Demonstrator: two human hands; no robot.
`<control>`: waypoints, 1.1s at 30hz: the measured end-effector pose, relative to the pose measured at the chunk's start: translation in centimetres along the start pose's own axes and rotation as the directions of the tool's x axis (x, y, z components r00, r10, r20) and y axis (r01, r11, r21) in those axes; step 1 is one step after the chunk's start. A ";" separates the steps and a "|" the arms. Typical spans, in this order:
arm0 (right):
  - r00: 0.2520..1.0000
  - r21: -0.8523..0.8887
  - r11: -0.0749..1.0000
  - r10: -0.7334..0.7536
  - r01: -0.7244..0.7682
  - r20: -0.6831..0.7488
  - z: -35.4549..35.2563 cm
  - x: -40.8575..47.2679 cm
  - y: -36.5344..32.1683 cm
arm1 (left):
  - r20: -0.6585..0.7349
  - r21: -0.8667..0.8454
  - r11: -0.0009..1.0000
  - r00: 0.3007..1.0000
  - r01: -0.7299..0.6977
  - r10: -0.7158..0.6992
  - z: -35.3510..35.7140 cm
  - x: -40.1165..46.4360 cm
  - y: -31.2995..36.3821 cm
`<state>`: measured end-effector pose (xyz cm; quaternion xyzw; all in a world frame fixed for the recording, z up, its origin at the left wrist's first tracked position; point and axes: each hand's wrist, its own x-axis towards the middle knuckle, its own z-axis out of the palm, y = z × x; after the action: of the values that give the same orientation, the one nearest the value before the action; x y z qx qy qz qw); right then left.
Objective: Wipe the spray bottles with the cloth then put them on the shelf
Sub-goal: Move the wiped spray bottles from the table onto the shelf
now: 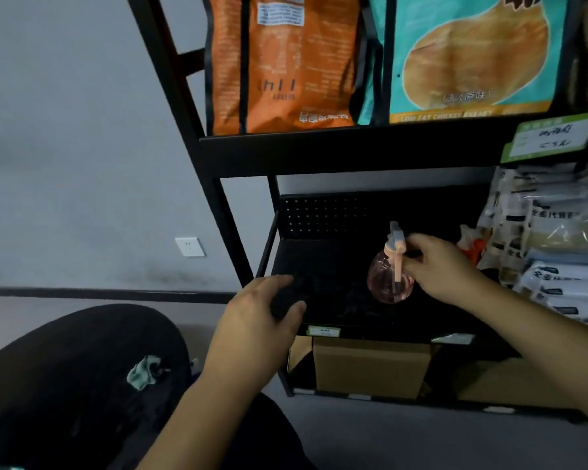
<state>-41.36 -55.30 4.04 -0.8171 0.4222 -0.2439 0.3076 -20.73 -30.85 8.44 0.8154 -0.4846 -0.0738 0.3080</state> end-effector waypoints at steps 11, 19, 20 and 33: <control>0.993 -0.007 0.994 0.111 -0.111 -0.037 -0.2 2.4 4.1 | 0.045 -0.013 0.998 0.997 -0.058 0.058 3.2 3.3 0.9; 0.994 0.074 0.991 0.109 -0.109 0.004 0.6 3.0 5.2 | 0.055 -0.034 0.998 0.997 -0.061 0.063 3.8 4.5 1.2; 0.994 0.071 0.991 0.109 -0.109 0.003 0.6 3.0 5.2 | 0.056 -0.033 0.998 0.997 -0.059 0.061 3.8 4.5 1.2; 0.975 -0.106 0.972 0.217 -0.212 0.047 -1.3 2.3 3.6 | -0.005 -0.052 0.997 0.999 -0.051 0.051 1.7 3.4 1.4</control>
<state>-42.92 -59.21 2.72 -0.7879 0.5106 -0.1637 0.3028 -20.74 -34.89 8.45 0.7946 -0.5027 -0.0771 0.3317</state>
